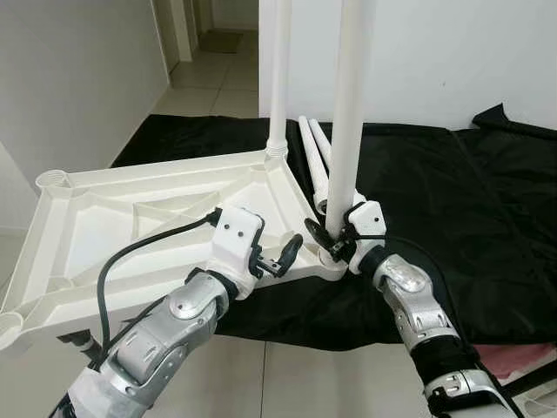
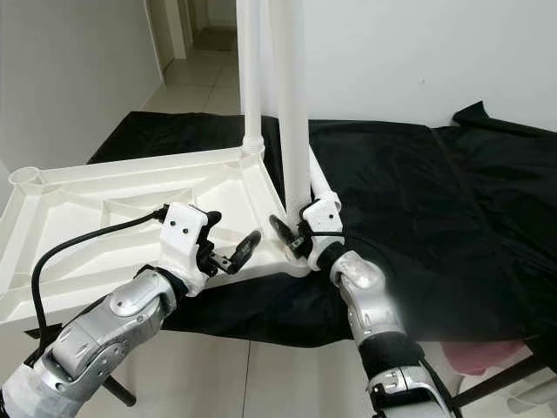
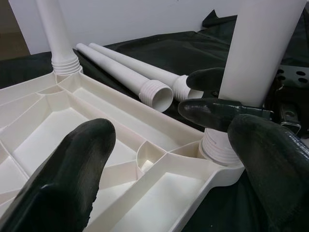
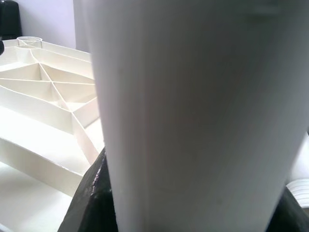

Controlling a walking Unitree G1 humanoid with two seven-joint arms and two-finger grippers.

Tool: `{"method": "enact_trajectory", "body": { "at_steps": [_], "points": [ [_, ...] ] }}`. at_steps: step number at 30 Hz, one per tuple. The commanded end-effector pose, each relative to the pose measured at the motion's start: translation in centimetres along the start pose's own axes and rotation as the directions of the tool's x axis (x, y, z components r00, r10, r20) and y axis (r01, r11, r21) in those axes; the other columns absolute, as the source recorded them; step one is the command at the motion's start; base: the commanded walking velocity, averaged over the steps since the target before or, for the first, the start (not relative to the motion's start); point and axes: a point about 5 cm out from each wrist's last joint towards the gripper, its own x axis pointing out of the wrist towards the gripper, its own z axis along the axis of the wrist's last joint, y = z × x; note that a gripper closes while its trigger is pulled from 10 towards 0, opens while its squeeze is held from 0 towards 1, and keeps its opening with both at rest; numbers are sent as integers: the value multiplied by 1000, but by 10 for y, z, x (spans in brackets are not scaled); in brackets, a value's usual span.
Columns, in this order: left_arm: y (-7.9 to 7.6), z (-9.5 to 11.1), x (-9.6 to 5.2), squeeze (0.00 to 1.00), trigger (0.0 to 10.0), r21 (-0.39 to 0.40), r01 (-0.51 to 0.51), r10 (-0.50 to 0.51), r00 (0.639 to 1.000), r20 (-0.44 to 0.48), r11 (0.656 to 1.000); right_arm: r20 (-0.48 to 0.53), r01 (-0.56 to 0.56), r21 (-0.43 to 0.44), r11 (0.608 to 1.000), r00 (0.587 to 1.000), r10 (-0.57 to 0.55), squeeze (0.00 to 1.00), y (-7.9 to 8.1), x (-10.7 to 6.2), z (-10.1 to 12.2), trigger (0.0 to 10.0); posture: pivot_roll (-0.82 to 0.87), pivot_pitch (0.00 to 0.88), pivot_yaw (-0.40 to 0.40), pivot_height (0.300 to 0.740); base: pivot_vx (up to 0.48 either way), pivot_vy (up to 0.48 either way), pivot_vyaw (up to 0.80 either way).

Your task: Building children table

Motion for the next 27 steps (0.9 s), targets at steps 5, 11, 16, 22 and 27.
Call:
{"method": "enact_trajectory", "body": {
  "at_steps": [5,11,16,22,27],
  "points": [
    [-17,3,-2,0,10000,13,307,-307,952,-3,952,-140,7,65,998,990,3,0,3,-12,-31,10000,29,31,31,740,0,0,0],
    [-16,3,-2,0,10000,16,307,-307,952,-4,952,-116,62,163,985,992,-44,0,1,-14,-32,10000,29,31,32,740,0,0,0],
    [-16,4,-2,0,10000,14,306,-306,952,-3,952,-118,97,220,971,990,-73,0,0,-16,-34,10000,27,33,36,740,0,0,0],
    [-16,4,-2,0,10000,13,309,-309,951,-4,951,-116,100,229,968,990,-74,0,0,-16,-34,10000,27,34,36,740,0,0,0],
    [-16,3,-2,0,10000,13,307,-307,952,-6,952,-116,110,253,961,990,-83,0,0,-16,-34,10000,29,35,32,740,0,0,0]
  ]
}}
